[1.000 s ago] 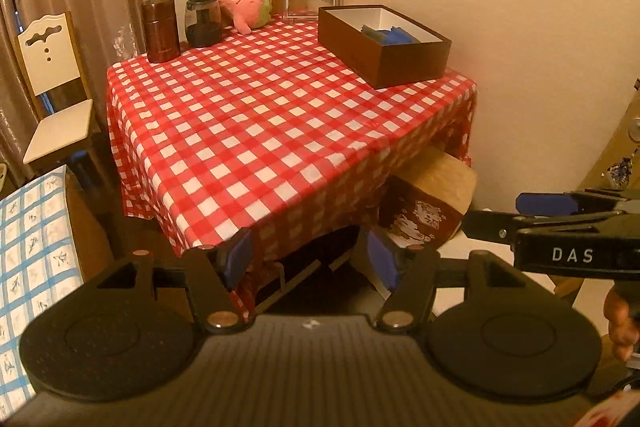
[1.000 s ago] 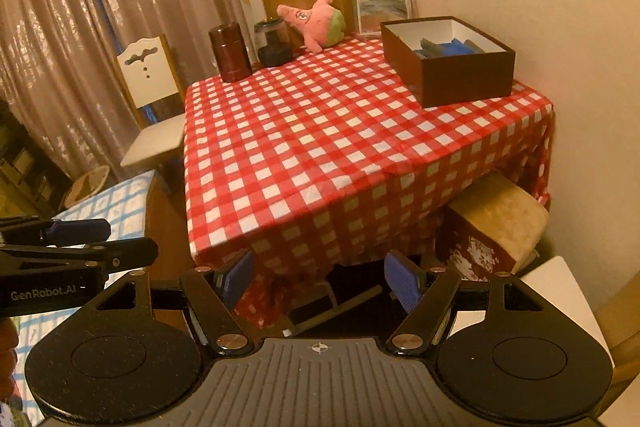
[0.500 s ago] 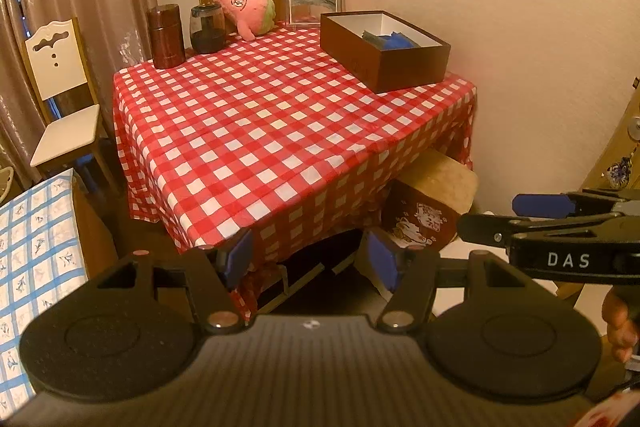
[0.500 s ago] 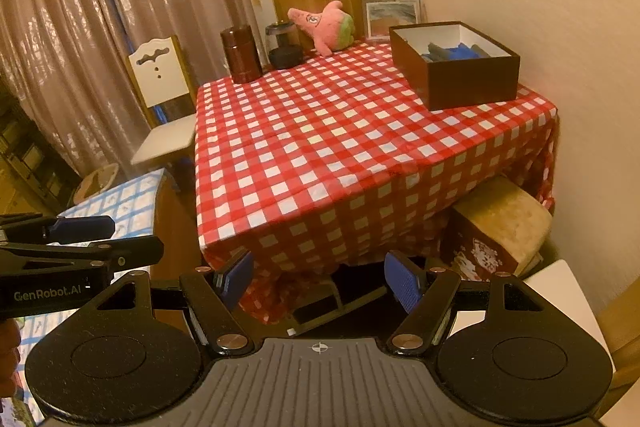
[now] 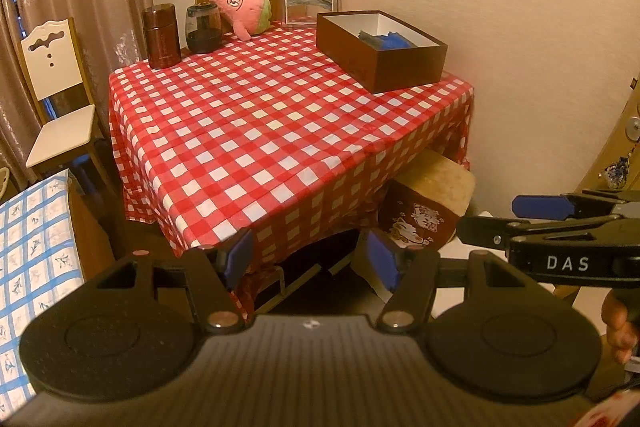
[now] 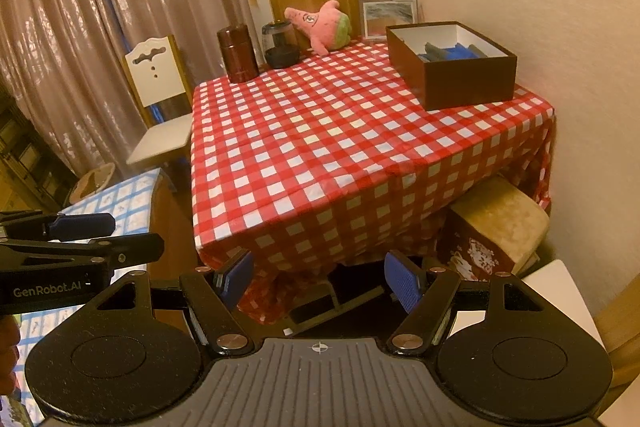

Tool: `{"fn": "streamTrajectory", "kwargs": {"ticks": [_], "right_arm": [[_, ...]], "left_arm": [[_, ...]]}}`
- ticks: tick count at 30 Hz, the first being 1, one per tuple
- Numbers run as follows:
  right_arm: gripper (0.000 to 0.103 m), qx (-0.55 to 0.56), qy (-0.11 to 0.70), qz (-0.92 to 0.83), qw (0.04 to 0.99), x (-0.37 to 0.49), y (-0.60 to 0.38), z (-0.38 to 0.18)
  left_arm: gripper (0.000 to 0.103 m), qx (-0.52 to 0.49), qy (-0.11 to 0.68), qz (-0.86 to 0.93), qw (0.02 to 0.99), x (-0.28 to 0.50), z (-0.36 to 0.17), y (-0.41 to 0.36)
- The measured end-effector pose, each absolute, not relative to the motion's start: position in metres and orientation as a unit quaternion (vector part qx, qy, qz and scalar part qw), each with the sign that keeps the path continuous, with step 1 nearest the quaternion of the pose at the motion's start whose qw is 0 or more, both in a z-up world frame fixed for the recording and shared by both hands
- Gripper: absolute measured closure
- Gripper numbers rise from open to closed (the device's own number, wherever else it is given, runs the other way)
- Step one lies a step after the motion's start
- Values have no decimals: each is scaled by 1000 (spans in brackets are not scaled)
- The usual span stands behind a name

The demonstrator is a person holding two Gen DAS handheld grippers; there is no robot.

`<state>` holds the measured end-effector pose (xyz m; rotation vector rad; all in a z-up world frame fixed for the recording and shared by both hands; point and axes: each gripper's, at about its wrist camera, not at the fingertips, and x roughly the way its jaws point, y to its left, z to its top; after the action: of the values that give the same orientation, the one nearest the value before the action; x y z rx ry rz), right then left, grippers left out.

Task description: Organize soft objects

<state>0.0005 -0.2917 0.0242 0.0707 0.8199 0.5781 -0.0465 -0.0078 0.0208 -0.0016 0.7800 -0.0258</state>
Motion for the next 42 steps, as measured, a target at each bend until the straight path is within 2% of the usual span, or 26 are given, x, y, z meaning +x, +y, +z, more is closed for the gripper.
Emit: {"fn": "streamTrajectory", "kwargs": {"ticks": [42], "right_arm": [[31,33,394,276,876,4,-293,24]], "left_arm": [[42,-1,382,-15,924,-40,16,-8]]}}
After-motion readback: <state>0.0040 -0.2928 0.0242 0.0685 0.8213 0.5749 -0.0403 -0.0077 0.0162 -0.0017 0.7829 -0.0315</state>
